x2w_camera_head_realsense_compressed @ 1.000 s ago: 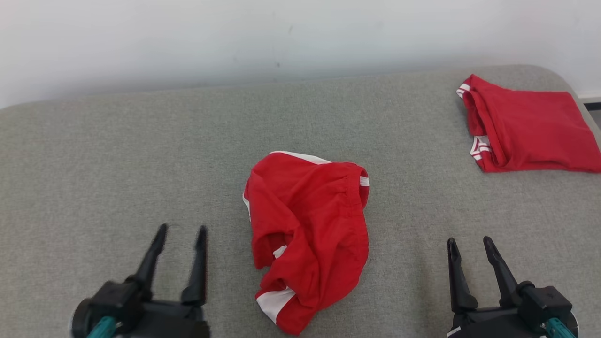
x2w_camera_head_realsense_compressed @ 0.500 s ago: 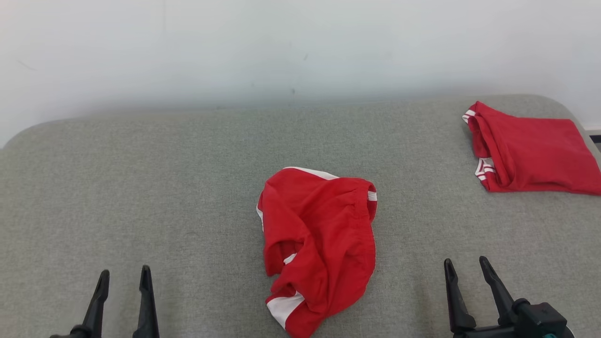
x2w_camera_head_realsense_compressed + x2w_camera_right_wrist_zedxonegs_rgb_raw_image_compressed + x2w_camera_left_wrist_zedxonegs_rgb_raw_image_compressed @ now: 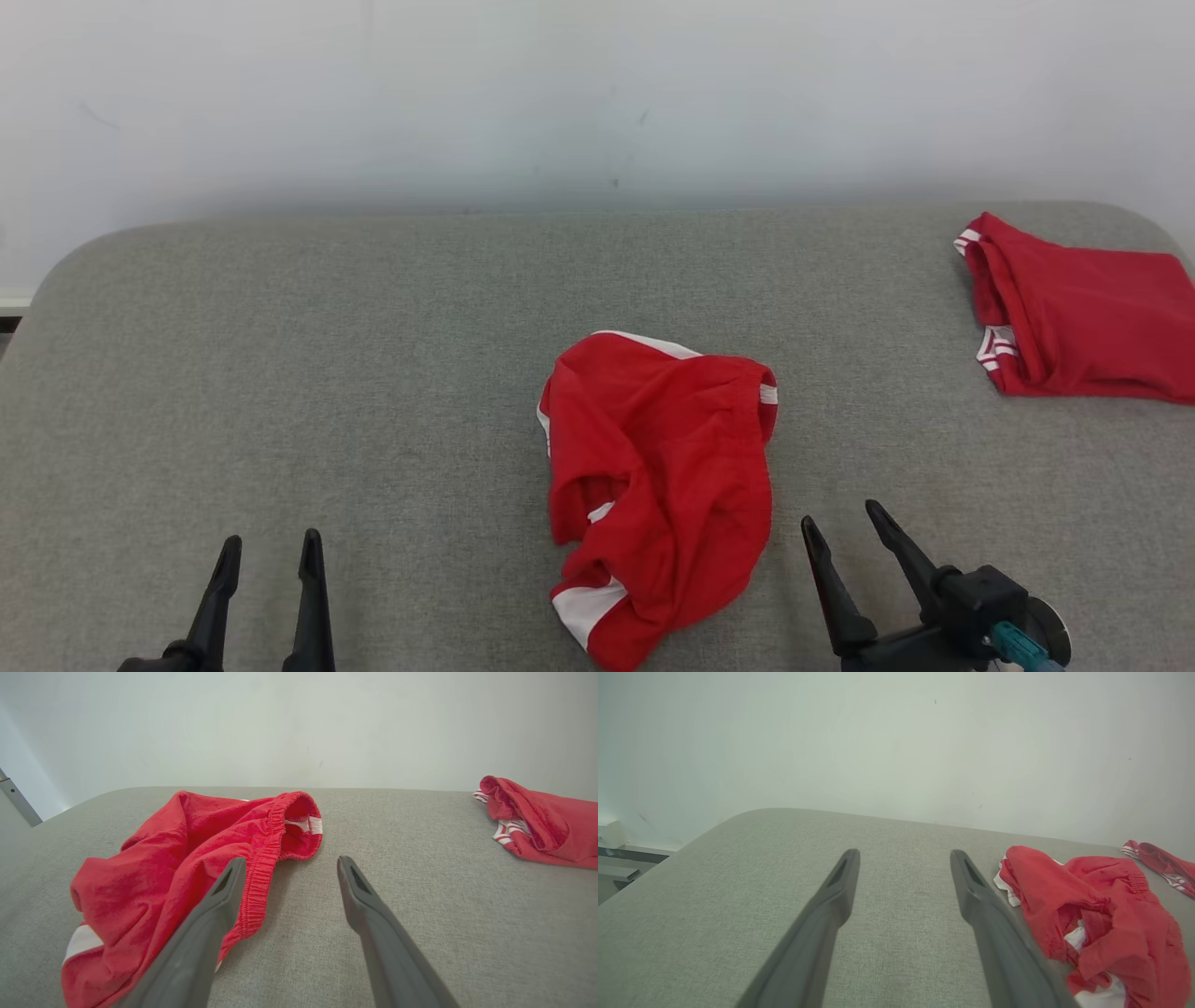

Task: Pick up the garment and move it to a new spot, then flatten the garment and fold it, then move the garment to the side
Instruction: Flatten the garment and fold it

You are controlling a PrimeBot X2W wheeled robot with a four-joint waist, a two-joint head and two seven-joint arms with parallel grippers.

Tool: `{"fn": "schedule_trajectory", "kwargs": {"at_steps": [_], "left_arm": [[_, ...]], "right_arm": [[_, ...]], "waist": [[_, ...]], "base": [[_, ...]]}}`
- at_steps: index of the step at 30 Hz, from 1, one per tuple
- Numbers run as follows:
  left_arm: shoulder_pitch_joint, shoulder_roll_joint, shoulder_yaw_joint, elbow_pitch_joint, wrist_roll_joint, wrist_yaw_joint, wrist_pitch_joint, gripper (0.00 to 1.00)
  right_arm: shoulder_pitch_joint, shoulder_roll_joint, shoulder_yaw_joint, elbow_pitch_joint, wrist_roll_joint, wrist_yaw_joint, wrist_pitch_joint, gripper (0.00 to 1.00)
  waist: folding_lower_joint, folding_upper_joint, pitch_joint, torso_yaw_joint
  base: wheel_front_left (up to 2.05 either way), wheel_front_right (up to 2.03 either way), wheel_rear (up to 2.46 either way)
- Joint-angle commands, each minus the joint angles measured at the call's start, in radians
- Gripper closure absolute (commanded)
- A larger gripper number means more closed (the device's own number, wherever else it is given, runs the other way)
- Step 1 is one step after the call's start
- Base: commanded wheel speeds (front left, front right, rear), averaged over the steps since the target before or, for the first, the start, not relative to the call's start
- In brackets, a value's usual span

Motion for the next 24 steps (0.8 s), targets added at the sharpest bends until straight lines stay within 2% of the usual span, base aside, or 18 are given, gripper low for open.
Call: {"fn": "schedule_trajectory", "kwargs": {"at_steps": [1,9,13,15,16,17,18,20,24], "left_arm": [[-0.016,-0.001,0.0,0.009,0.0,-0.007,0.0,0.0],[-0.032,-0.002,-0.035,0.034,-0.02,-0.016,0.0,0.0],[-0.037,-0.002,-0.051,0.047,-0.02,-0.019,0.0,0.0],[-0.038,-0.002,-0.054,0.049,-0.022,-0.018,0.0,0.0],[-0.041,-0.002,-0.058,0.049,-0.024,-0.018,0.0,0.0],[-0.043,-0.002,-0.06,0.051,-0.025,-0.016,0.0,0.0],[-0.044,-0.002,-0.061,0.052,-0.026,-0.014,0.0,0.0],[-0.043,-0.002,-0.063,0.058,-0.029,-0.013,0.0,0.0],[-0.042,-0.002,-0.069,0.066,-0.038,-0.015,0.0,0.0]], "right_arm": [[-0.037,-0.011,0.027,0.043,0.013,-0.003,0.0,0.0],[-0.164,-0.03,0.115,0.277,0.077,-0.003,0.0,0.0],[-0.208,-0.02,0.153,0.39,0.15,-0.003,0.001,0.0],[-0.218,-0.026,0.169,0.413,0.164,-0.003,0.001,0.0],[-0.226,-0.026,0.181,0.434,0.185,-0.003,0.002,0.05],[-0.236,-0.027,0.191,0.449,0.205,-0.003,0.002,0.63],[-0.245,-0.03,0.201,0.46,0.217,-0.003,0.002,1.0],[-0.256,-0.037,0.217,0.469,0.238,-0.003,0.001,1.0],[-0.251,-0.054,0.203,0.407,0.249,-0.003,0.0,1.0]], "waist": [[-0.0001,0.0,0.005,0.023],[-0.0001,0.0,0.02,0.097],[-0.0001,0.0,0.029,0.128],[-0.0001,0.0,0.031,0.133],[-0.0001,0.0,0.034,0.137],[-0.0001,0.0,0.035,0.139],[-0.0001,0.0,0.036,0.14],[-0.0001,0.0,0.038,0.135],[-0.0001,0.0,0.037,0.106]], "base": [[0.0,0.0,0.0],[0.0,0.0,0.0],[0.0,0.0,0.0],[0.0,0.0,0.0],[0.0,0.0,0.0],[0.0,0.0,0.0],[0.0,0.0,0.0],[0.0,0.0,0.0],[0.0,0.0,0.0]]}}
